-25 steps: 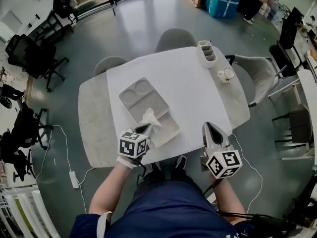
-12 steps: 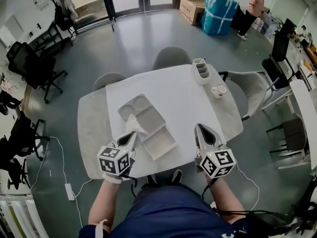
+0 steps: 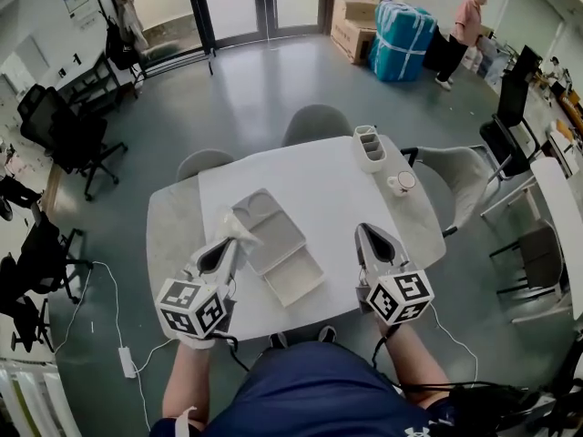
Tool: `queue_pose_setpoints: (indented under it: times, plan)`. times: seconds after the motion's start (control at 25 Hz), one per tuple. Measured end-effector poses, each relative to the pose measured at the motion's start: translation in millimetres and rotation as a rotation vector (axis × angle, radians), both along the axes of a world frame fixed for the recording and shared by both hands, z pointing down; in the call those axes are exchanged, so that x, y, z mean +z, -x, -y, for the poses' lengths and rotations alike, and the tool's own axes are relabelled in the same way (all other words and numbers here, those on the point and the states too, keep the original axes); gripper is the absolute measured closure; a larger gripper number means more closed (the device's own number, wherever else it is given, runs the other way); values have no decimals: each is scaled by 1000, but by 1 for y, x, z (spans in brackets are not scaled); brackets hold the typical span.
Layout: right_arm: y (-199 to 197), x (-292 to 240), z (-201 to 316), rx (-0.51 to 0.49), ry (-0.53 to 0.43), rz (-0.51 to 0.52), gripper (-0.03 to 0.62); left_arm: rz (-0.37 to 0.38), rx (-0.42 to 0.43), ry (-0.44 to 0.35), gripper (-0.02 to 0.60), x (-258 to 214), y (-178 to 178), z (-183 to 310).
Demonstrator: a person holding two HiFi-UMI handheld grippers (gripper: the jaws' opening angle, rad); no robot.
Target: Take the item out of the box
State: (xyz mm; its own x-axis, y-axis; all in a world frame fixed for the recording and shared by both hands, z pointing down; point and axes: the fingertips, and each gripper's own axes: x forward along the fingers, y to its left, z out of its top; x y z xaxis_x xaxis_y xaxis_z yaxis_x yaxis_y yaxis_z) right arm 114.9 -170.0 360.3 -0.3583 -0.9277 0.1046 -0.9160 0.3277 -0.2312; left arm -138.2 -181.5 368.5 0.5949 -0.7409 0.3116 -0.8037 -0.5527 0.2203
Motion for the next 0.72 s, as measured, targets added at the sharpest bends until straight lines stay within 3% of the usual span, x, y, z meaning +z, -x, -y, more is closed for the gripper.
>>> queue_pose_setpoints:
  times: [0.32,0.72]
  plan:
    - [3,-27,9,-12,-58,6,592,-31,-22,-99,577,-43,7,4]
    - [11,-57,12,-24,-140,7,592,2,-135,-247,577,-74,25,2]
